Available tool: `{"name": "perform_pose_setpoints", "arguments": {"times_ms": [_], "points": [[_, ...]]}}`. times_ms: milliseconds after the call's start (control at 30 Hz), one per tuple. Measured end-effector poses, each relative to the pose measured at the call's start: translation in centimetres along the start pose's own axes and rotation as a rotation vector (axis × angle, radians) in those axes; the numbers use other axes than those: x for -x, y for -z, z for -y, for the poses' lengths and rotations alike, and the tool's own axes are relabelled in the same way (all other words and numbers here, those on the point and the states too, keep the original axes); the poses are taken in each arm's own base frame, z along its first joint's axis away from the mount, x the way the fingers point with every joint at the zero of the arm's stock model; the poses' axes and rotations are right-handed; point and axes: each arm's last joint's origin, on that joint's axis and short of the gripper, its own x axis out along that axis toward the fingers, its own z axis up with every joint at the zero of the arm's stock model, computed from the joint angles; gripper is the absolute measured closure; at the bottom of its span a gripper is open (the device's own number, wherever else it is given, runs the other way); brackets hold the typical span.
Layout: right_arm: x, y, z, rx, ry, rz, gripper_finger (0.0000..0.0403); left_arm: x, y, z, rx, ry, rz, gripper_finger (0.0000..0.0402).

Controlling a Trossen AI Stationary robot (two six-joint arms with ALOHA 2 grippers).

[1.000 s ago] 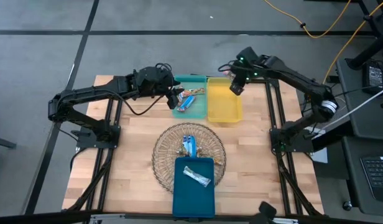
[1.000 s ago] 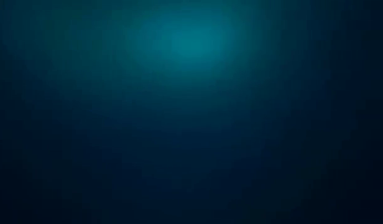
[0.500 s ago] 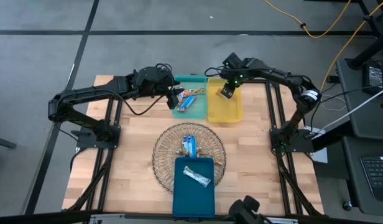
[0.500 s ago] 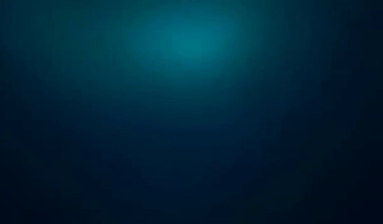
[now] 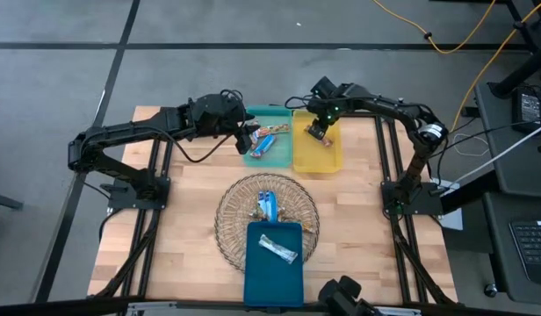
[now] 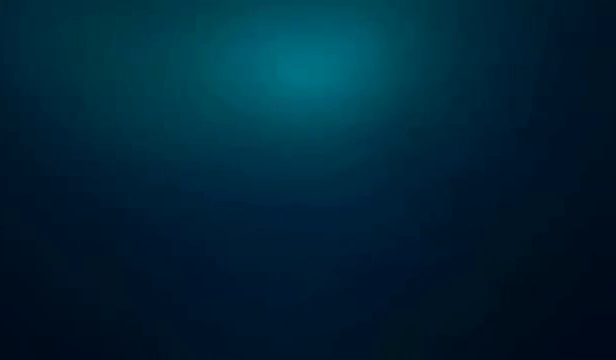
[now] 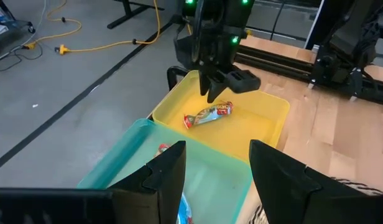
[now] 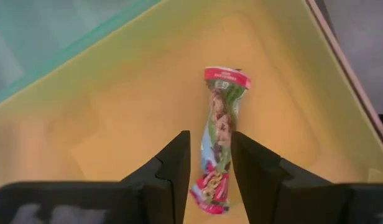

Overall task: Pick and place Granola Bars by type
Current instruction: Put the red granola bar into the green container

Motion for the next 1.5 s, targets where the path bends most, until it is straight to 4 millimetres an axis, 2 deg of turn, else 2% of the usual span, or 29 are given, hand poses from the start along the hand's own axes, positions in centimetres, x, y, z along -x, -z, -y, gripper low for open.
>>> {"name": "perform_pose_setpoints", "arguments": {"times_ms": [133,300,600,833,1000,1233,1400,1500], "points": [[0.9,0.3,-1.0,0.015,-0.042,-0.01,0.0285,0.0,0.4,0.0,-0.008,0.011,-0.042,0.0233],[3.0,0.7,-3.1,0.072,-0.058,-0.006,0.0285,0.1,1.1,0.3,-0.041,0.118,-0.124,0.0233],[9.3,1.9,-6.7,0.095,-0.027,0.167,0.0285,0.1,2.5,3.2,-0.318,0.359,-0.203,0.0233],[14.9,4.3,-9.3,0.13,0.039,0.337,0.0285,-2.4,4.9,6.2,-0.469,0.449,-0.334,0.0228],[17.6,6.0,-10.6,0.143,0.006,0.418,0.0285,-4.7,7.1,8.2,-0.571,0.497,-0.432,0.0215],[19.2,8.4,-12.2,0.186,-0.072,0.399,0.0285,-7.0,9.6,9.9,-0.609,0.587,-0.543,0.0192],[19.5,9.2,-13.2,0.184,-0.111,0.372,0.0284,-8.0,11.1,10.5,-0.69,0.62,-0.601,0.0178],[19.5,9.6,-13.9,0.176,-0.133,0.348,0.027,-8.7,12.0,10.9,-0.718,0.635,-0.635,0.0172]]}}
